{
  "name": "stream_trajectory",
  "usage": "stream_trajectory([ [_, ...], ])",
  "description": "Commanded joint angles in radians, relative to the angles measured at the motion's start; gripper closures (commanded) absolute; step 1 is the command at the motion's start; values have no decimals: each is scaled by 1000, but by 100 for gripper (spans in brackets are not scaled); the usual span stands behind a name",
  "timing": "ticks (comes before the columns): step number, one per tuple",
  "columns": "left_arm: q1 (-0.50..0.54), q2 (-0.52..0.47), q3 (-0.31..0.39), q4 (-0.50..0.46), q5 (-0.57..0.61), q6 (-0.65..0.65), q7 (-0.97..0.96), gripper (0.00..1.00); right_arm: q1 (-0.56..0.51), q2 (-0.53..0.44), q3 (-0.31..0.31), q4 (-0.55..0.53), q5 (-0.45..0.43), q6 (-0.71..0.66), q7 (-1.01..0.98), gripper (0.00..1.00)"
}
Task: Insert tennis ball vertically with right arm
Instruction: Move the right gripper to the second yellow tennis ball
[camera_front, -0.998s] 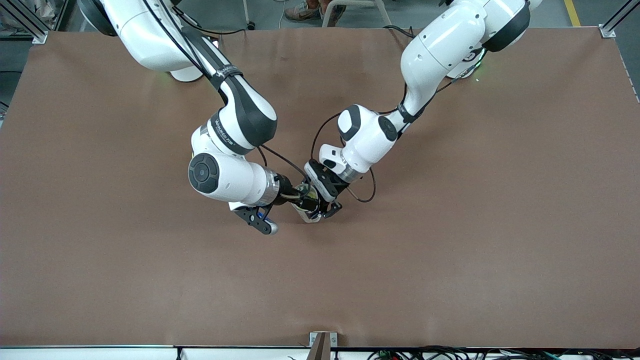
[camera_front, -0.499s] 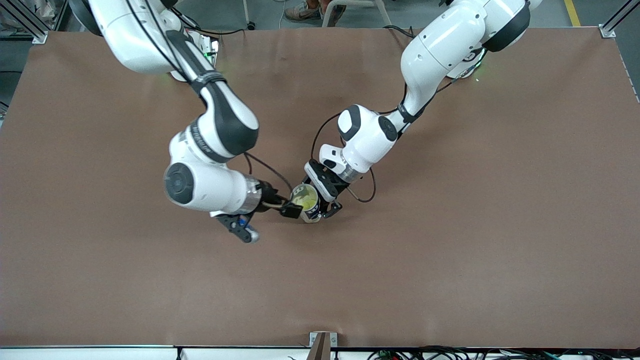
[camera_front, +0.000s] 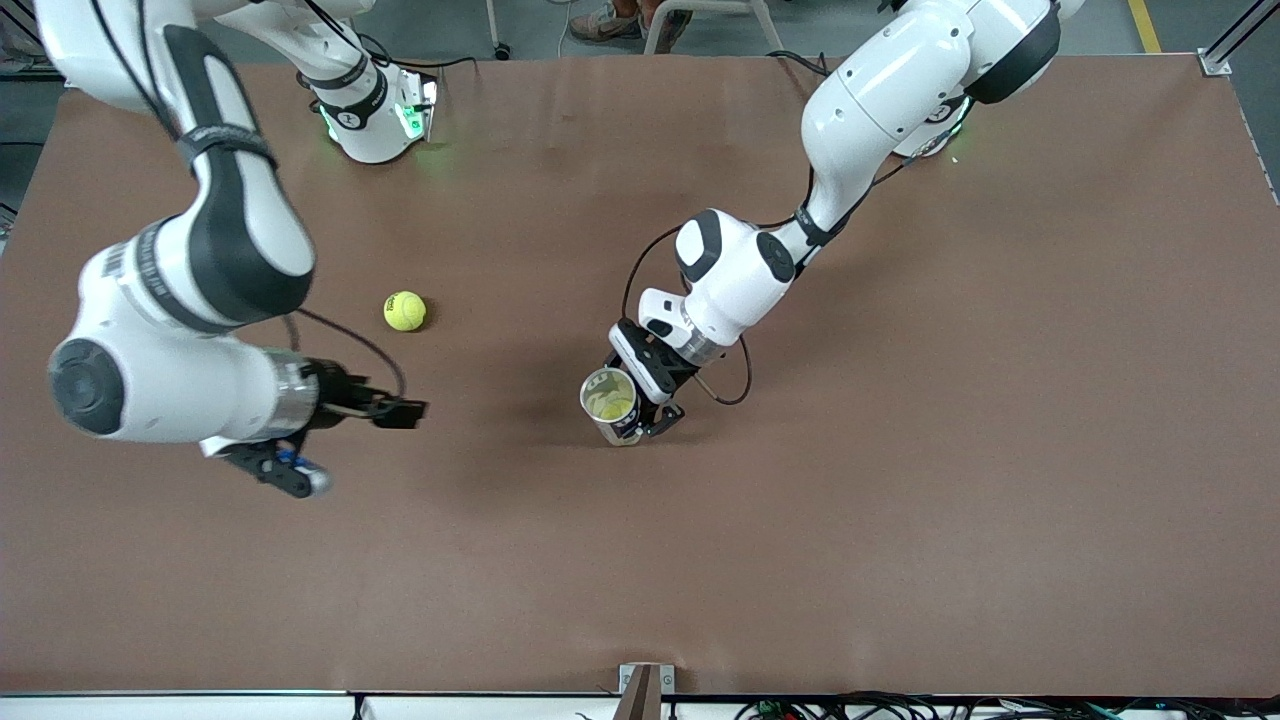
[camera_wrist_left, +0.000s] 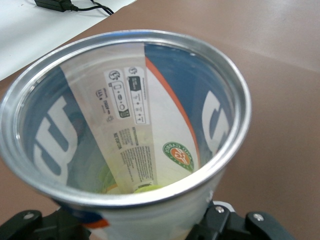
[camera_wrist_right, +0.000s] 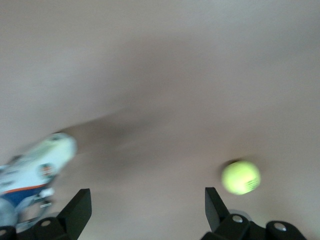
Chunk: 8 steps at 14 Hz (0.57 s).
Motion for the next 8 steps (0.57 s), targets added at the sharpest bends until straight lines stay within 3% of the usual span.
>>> stream_trajectory([
  [1, 1, 27, 14, -15, 3, 13, 17, 24, -25, -75, 16, -168, -101, 40, -107, 0],
  [4, 1, 27, 14, -14, 3, 12, 17, 24, -32, -136, 16, -342, -105, 146, -141, 0],
  [6, 1, 24, 14, -14, 1, 13, 17, 24, -27, -212, 17, -538, -105, 302, -179, 0],
  [8, 1, 24, 14, -5, 1, 13, 17, 24, -32, -271, 17, -657, -105, 359, -244, 0],
])
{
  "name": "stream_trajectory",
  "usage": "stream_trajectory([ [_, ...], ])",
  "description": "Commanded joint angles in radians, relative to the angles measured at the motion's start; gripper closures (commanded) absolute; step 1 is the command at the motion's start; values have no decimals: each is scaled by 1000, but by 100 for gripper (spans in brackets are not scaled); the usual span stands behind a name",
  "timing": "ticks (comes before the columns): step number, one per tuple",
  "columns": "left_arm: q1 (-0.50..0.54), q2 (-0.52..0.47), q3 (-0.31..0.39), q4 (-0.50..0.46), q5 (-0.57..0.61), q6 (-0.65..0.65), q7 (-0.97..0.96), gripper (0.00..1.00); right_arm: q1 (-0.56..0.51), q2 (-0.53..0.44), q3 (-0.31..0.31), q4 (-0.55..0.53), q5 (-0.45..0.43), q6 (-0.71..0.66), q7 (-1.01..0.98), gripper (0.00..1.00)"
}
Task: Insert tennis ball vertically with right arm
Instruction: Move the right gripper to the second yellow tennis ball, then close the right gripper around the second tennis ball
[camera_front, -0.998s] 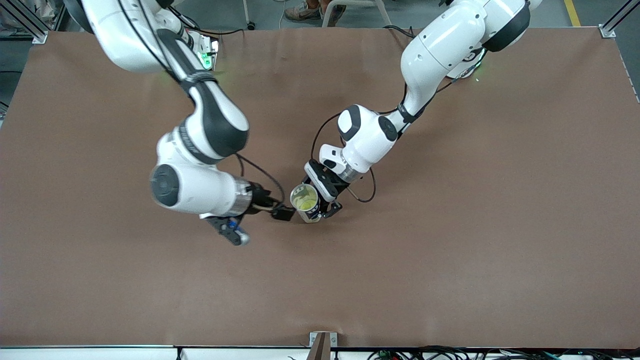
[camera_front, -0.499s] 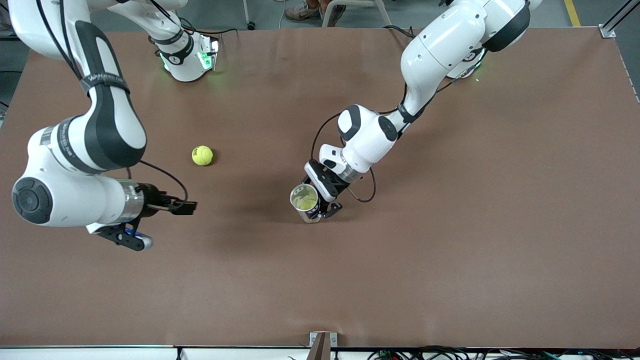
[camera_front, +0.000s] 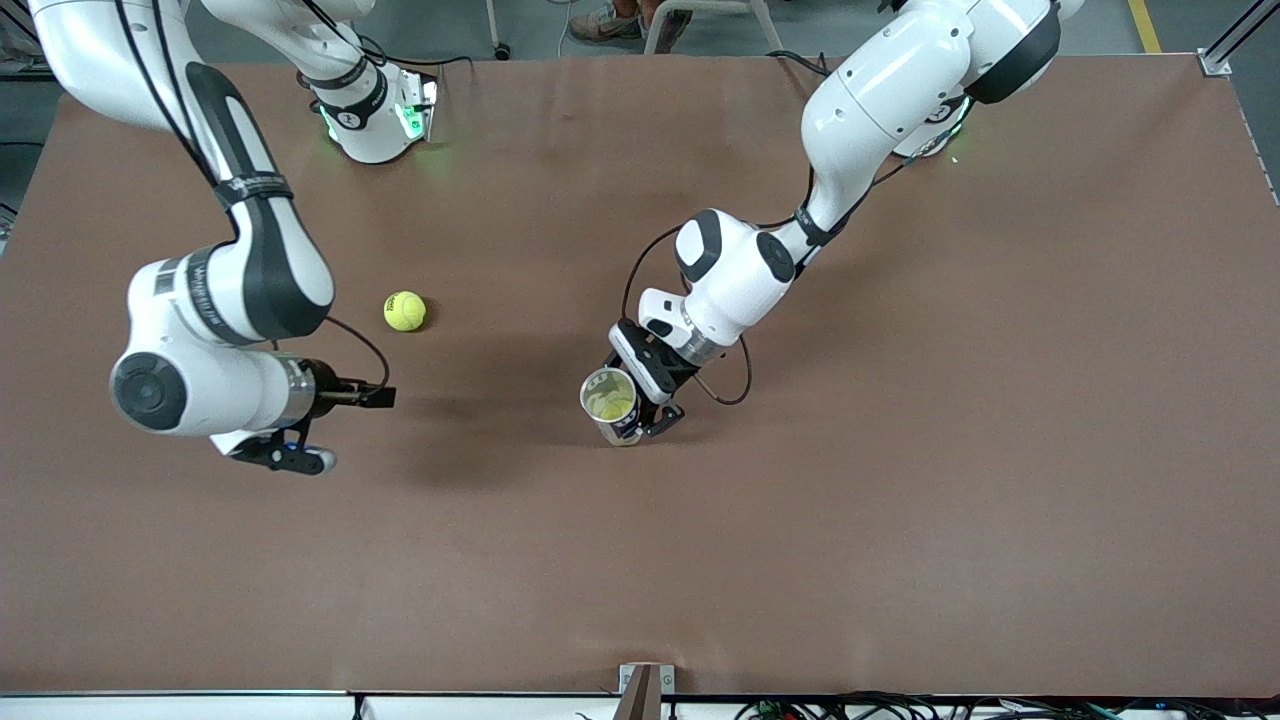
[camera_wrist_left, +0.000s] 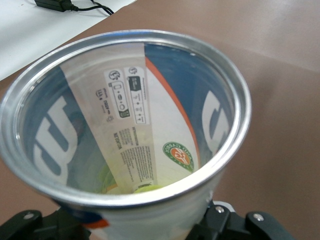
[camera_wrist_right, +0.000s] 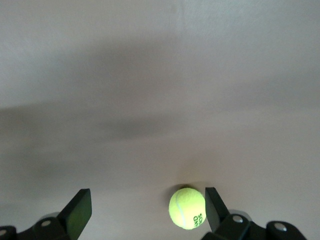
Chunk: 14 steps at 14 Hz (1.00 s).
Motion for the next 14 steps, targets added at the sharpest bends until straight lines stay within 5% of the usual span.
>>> stream_trajectory([
  [1, 1, 24, 14, -5, 3, 13, 17, 24, -8, -162, 5, -239, -23, 76, -62, 0],
  [5, 1, 24, 14, -2, 3, 13, 17, 23, 1, -267, 10, -450, -37, 191, -67, 0],
  [14, 1, 25, 14, 4, 1, 12, 17, 23, 13, -259, 13, -705, -37, 483, -65, 0],
])
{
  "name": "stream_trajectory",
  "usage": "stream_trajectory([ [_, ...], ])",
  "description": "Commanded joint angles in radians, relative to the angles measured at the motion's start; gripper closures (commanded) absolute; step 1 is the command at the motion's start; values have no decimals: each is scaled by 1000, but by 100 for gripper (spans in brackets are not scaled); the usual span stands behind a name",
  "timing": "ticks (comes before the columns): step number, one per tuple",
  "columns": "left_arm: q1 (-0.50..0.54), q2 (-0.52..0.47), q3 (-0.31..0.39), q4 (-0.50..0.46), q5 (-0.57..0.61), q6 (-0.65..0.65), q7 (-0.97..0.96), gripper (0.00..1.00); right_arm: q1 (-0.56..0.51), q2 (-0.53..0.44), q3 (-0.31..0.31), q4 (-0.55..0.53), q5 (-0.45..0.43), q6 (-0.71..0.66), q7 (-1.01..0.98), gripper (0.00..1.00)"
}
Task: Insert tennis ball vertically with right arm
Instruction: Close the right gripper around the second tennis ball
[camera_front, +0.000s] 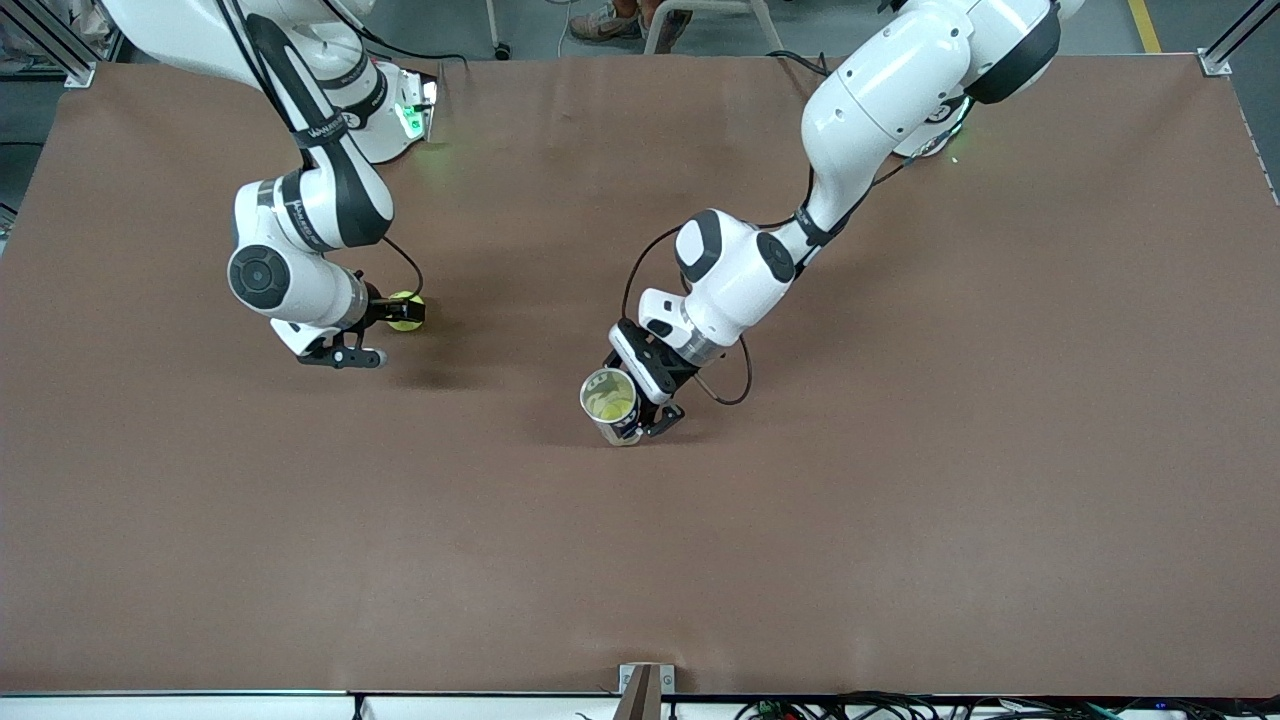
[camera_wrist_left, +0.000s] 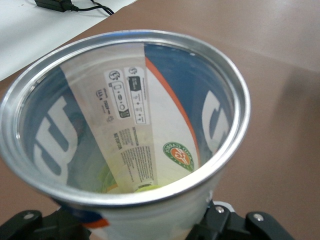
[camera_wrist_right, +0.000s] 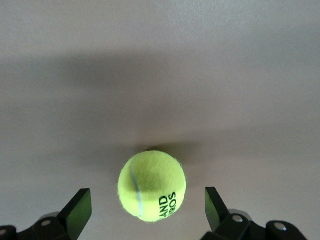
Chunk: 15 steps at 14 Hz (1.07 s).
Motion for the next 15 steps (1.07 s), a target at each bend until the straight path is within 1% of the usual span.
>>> stream_trajectory([
  [1, 2, 25, 14, 5, 1, 13, 16, 23, 1, -30, 1, -68, -20, 77, -4, 0],
  [5, 1, 27, 14, 21, 1, 12, 14, 23, -3, -17, 1, -68, -20, 80, 1, 0],
  [9, 1, 25, 14, 21, 3, 12, 16, 24, -3, 29, 3, -64, -15, 95, 4, 0],
  [11, 1, 25, 14, 21, 1, 12, 16, 24, -4, 49, 3, -64, -7, 114, 5, 3],
  [13, 2, 25, 14, 19, 1, 13, 16, 24, -3, 61, 3, -62, -6, 120, 5, 11],
  [15, 2, 25, 14, 19, 1, 12, 16, 23, -4, 63, 3, -62, -4, 120, 7, 30],
])
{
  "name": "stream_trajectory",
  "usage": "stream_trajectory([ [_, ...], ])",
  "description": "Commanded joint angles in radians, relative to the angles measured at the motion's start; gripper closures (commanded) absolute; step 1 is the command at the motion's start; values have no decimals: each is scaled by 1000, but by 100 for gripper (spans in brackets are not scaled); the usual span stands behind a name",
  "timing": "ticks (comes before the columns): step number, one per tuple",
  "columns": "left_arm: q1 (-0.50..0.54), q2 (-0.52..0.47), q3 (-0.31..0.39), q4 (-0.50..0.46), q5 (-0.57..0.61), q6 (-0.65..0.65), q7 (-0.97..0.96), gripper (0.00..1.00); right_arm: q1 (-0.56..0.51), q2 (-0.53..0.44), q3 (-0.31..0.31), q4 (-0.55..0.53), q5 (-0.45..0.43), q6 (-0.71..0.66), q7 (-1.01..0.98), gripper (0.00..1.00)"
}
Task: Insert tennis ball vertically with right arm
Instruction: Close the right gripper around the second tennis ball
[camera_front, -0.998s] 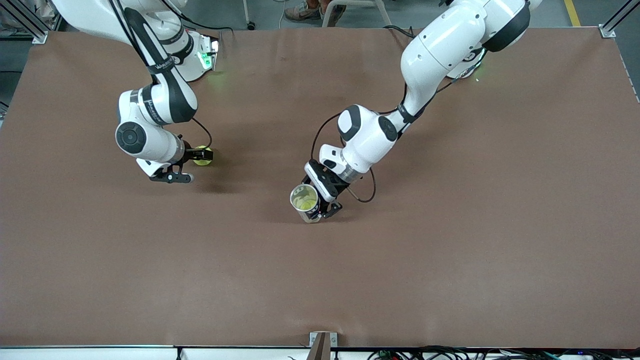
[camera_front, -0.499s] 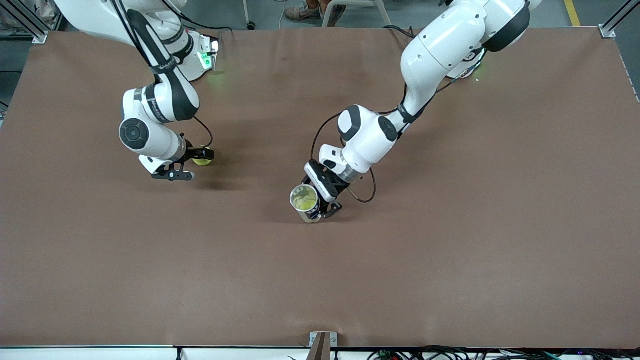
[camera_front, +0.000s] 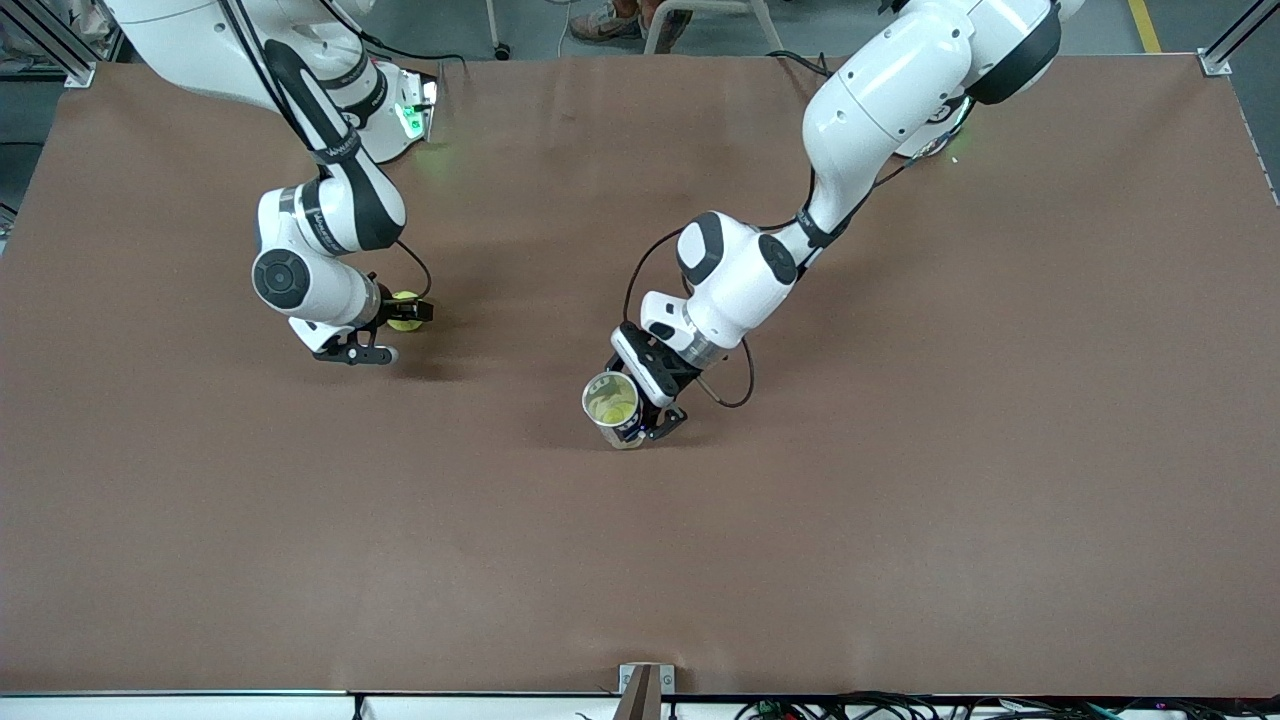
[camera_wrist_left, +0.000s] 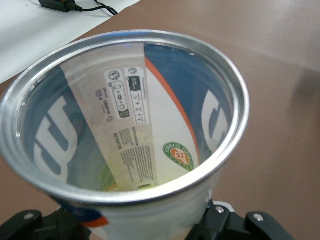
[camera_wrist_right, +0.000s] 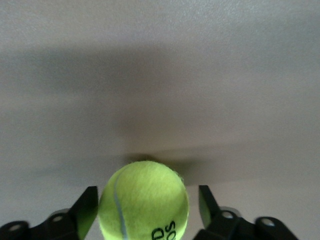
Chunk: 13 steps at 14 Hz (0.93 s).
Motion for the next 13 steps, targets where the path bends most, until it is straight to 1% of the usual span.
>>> stream_trajectory([
  [1, 1, 24, 8, 16, 1, 12, 16, 24, -4, -7, 3, -13, -4, 11, 7, 42],
  [3, 1, 25, 11, 16, 1, 14, 16, 23, -4, -7, 3, -13, -4, 11, 7, 59],
  [4, 4, 24, 11, 16, 1, 12, 16, 23, -6, -7, 3, -7, -4, 9, 8, 61],
  [7, 6, 24, 11, 16, 0, 12, 16, 23, -7, -12, 3, 28, -1, -12, 14, 62],
  [8, 7, 24, 11, 16, 0, 12, 14, 23, -7, -18, 3, 59, -1, -40, 24, 63],
  [9, 7, 24, 11, 16, 0, 12, 14, 23, -3, -26, 3, 117, -1, -105, 34, 63],
  [10, 7, 24, 11, 17, 0, 12, 14, 23, 1, -26, 3, 217, -1, -236, 54, 66],
  [11, 7, 24, 11, 17, 0, 12, 14, 23, 2, -17, 3, 349, -3, -374, 59, 66],
  [12, 7, 24, 11, 16, 0, 12, 14, 23, 1, -6, 3, 455, -1, -464, 60, 68],
  [13, 7, 24, 11, 16, 1, 12, 14, 23, 7, 9, 5, 534, 0, -513, 60, 68],
])
